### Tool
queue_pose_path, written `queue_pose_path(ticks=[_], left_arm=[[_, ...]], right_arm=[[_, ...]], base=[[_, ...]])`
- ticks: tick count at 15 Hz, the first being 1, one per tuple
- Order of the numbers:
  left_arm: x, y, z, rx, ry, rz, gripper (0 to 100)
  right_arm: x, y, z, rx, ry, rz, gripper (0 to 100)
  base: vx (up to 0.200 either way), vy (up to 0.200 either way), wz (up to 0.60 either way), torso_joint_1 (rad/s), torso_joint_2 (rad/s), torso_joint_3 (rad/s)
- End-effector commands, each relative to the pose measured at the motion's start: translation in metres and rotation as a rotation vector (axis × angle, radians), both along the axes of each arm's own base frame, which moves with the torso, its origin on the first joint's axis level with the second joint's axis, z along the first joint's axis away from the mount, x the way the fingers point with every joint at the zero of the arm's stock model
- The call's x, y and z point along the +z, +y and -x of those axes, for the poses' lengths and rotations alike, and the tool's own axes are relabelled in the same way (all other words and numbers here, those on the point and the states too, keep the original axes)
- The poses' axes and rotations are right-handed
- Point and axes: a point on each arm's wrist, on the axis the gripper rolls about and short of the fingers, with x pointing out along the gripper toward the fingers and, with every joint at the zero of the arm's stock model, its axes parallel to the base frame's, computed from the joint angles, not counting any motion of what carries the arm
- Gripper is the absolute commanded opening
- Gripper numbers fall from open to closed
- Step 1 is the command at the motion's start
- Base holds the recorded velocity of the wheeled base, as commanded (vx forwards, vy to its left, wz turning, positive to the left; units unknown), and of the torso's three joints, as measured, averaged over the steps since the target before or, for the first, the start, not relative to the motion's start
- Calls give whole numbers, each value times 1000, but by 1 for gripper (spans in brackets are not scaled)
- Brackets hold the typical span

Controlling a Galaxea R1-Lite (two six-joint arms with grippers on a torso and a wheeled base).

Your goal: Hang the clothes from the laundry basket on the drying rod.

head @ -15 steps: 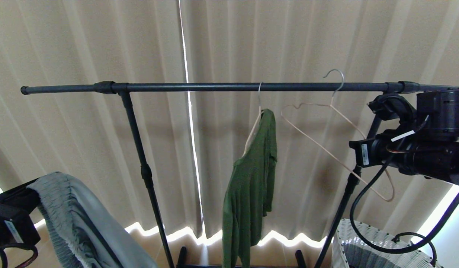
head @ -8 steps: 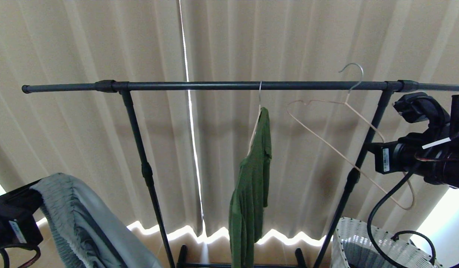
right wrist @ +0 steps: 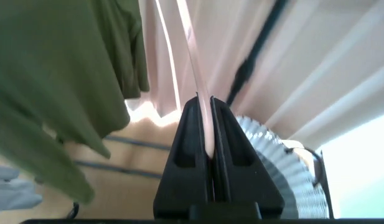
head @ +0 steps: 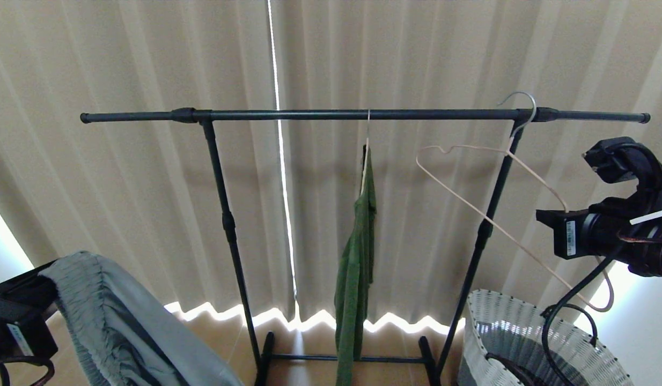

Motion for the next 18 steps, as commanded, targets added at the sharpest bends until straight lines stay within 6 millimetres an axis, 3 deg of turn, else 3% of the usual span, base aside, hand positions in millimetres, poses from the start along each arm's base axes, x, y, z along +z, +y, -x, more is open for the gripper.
queue_pose_path(ticks=[1,10,13,18], left_arm=[[-2,0,0,0,4,-2,0],[-6,-21,-1,-182,42,-31,0],[15,-36,-36,-156,42,-135,0],[43,-62,-102,8,37,-144,0]], right_arm=[[-1,0,3,1,0,0,0],[-3,2,13,5,-11,-90,0],[-2,20,15,117,-53,-171,0],[0,53,28,295,-88,-253,0]], base=[[0,0,0,0,0,0],[0,0,0,0,0,0],[0,0,0,0,0,0],[0,0,0,0,0,0]])
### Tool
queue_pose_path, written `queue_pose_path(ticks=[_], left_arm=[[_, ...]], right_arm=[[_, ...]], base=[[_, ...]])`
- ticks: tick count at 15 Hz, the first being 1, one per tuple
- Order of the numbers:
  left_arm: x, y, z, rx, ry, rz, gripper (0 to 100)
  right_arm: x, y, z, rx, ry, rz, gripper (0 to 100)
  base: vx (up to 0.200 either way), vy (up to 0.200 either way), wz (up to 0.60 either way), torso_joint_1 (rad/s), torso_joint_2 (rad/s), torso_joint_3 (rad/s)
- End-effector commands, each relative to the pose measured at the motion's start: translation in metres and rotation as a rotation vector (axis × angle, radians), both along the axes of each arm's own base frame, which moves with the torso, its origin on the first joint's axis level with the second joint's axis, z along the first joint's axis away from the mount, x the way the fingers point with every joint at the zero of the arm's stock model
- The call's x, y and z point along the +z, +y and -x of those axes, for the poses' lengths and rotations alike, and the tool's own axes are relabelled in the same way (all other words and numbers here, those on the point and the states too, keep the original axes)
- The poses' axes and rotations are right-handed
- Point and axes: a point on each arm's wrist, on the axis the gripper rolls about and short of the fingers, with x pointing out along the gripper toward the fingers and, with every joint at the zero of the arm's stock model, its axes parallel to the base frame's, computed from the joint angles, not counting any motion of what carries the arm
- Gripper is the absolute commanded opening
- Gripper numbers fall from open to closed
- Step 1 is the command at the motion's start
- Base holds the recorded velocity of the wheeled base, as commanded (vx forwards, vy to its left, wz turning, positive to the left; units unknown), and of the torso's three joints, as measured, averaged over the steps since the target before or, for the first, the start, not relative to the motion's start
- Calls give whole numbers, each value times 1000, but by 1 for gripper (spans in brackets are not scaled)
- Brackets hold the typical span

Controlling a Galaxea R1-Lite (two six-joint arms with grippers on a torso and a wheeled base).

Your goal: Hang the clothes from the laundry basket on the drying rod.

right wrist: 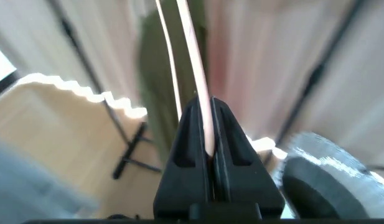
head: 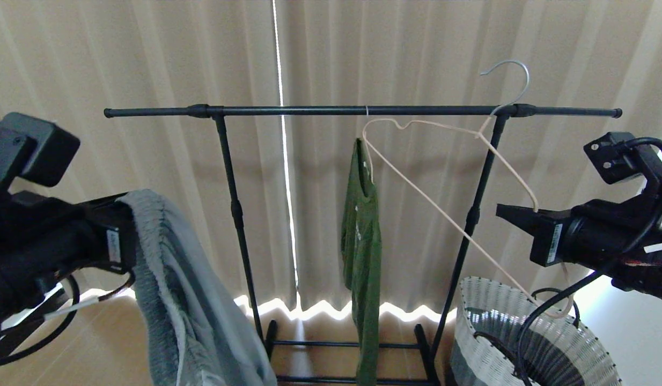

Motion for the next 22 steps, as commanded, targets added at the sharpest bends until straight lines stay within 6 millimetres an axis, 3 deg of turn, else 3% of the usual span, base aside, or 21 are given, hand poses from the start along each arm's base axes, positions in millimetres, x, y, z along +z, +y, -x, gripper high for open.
queue_pose_path(ticks=[1,7,13,17,22], left_arm=[[2,-19,-45,32,39,4,0],[3,-40,-106,221,34,16,0],[9,-44,-119,242,12,25,0],[10,-45,-117,239,11,25,0],[17,-38,-102,243,58,-11,0]], right_arm=[[-2,15,8,74,10,-28,0],[-19,58,51,342,90,-44,0],[-23,84,79,522,136,-62,0],[-31,99,72,527,166,-34,0],[-35,135,46,486,197,-39,0]], base=[[0,0,0,0,0,0],[0,0,0,0,0,0],[0,0,0,0,0,0],[0,0,0,0,0,0],[0,0,0,0,0,0]])
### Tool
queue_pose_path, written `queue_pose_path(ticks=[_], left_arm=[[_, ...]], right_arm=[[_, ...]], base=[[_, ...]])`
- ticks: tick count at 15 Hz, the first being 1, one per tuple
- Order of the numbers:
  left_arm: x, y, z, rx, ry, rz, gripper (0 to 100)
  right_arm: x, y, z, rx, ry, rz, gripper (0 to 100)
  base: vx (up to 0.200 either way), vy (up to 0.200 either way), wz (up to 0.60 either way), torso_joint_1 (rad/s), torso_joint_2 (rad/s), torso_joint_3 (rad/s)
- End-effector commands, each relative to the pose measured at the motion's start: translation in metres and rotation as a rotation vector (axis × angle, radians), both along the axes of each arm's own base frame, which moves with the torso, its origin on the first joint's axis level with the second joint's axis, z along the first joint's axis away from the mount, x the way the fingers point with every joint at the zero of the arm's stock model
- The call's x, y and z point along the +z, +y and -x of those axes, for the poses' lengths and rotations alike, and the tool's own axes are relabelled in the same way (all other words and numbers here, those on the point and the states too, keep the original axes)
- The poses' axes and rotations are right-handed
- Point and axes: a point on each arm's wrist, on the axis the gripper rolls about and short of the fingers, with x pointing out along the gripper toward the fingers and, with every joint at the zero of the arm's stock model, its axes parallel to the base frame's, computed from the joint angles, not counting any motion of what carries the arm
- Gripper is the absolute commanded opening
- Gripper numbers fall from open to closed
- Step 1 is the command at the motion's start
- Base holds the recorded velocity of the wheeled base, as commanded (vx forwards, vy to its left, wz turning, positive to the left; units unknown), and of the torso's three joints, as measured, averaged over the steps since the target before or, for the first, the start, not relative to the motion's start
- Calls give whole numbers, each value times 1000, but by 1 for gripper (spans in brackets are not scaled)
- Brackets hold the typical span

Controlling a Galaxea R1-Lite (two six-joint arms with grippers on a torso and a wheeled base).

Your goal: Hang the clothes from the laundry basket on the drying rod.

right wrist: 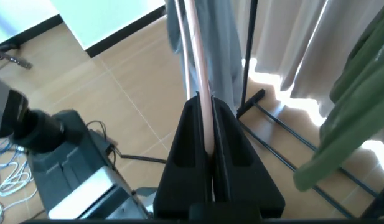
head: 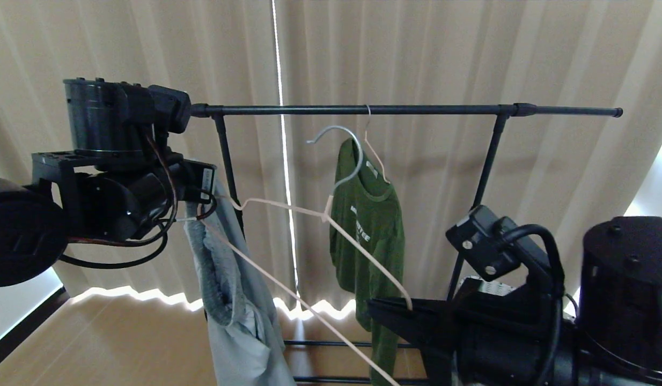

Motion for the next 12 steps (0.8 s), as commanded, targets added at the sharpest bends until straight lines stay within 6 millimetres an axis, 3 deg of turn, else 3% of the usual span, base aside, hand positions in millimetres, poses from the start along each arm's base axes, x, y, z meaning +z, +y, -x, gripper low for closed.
queue_pose_path(ticks=[1,6,12], left_arm=[[9,4,8,2,-22,9,0],[2,6,7,55,4,-18,0],[0,10,10,126,46,-93,0]], right_arm=[[-7,25,-20,-30,26,15,0],[-6,46,-36,-117,11,2,0],[-7,45,-41,-210,-11,27,0]], base=[[0,0,0,0,0,0],[0,0,0,0,0,0],[0,0,0,0,0,0]])
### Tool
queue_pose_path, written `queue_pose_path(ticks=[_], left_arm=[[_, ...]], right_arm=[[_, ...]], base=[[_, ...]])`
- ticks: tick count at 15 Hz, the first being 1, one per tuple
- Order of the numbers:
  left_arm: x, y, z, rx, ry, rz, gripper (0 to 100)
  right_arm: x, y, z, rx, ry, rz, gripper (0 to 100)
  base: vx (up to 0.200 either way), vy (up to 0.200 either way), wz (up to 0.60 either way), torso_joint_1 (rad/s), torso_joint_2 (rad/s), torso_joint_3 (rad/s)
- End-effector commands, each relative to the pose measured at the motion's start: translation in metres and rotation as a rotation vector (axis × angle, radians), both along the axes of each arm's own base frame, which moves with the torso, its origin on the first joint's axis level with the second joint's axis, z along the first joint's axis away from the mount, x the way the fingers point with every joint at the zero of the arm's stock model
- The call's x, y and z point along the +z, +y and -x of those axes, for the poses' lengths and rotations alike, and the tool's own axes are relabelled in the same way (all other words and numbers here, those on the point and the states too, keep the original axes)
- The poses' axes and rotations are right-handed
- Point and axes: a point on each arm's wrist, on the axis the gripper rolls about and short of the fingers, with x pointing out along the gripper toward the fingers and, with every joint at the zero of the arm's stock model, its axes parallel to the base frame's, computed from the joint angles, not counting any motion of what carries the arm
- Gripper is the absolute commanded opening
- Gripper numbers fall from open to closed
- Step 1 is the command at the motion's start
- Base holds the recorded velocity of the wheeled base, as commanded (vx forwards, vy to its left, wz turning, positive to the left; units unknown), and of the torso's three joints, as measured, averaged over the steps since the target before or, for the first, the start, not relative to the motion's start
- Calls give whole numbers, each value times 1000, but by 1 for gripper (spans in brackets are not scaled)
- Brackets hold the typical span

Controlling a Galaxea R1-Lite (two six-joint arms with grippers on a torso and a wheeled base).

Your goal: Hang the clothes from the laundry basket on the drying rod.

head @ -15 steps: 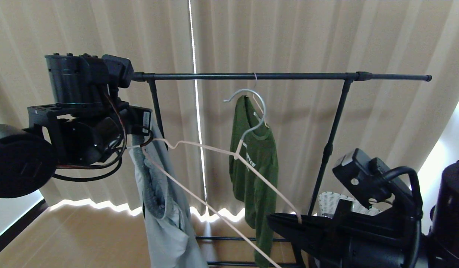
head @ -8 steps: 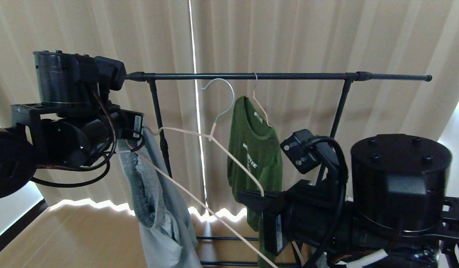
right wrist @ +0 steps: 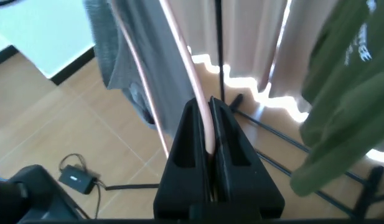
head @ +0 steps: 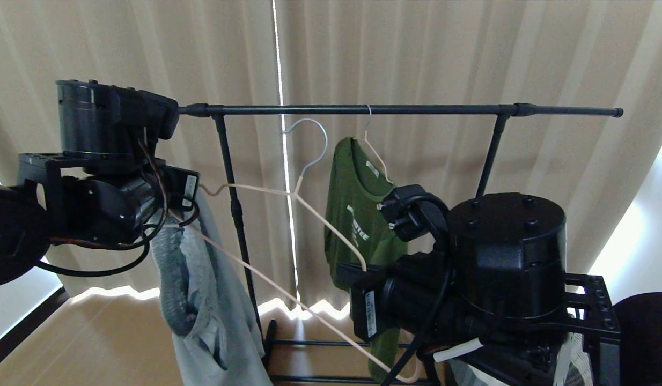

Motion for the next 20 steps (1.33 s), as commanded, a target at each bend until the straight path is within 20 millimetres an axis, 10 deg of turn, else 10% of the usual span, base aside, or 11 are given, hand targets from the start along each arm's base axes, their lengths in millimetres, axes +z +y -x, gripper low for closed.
queue_pose_path(ticks=[1,10,20], left_arm=[[1,1,2,1,-2,-6,0],[-10,-4,5,-28,46,-57,0],[-3,-12,6,-43,11,-10,0]], right_arm=[[-1,-2,-4,-17,1,6,0],[-4,-3,-20,-86,-13,5,0],[-27,52,-5,41,-6,3,0]], base=[[0,0,0,0,0,0],[0,0,0,0,0,0],[0,0,0,0,0,0]])
